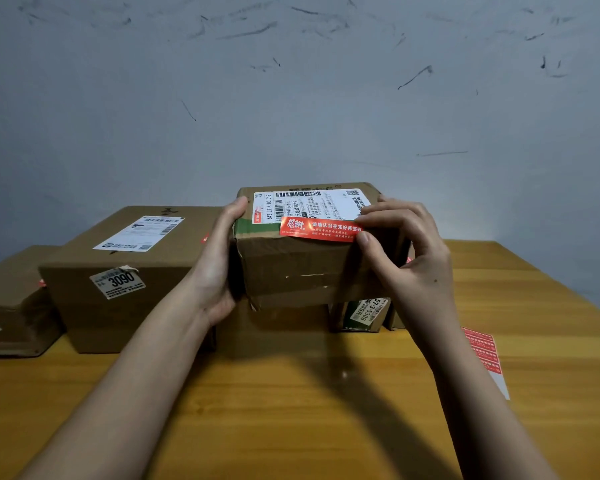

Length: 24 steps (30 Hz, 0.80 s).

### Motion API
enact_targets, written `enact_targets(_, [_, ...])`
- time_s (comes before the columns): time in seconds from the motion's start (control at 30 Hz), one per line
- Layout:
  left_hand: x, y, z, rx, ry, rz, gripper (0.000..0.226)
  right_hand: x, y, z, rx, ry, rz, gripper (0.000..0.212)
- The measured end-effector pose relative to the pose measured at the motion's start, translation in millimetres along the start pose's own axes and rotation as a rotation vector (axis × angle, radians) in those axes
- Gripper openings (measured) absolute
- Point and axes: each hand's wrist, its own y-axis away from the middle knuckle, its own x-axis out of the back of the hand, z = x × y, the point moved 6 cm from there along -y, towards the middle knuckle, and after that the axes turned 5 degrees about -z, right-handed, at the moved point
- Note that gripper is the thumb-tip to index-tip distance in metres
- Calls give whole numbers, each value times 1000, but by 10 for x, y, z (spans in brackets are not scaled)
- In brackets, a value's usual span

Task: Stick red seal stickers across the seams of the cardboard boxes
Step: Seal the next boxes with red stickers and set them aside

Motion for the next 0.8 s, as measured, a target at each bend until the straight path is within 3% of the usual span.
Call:
enact_targets(0.43, [5, -53, -97, 26, 38, 51, 46, -22, 8, -67, -55, 34, 24, 4])
enact_targets(0.63, [33, -67, -132, 50, 38, 117, 51, -16, 29, -132, 37, 224, 127, 10])
enact_targets(0.8, [13, -74, -158, 65, 50, 107, 46, -14, 18, -134, 2, 305, 130, 9])
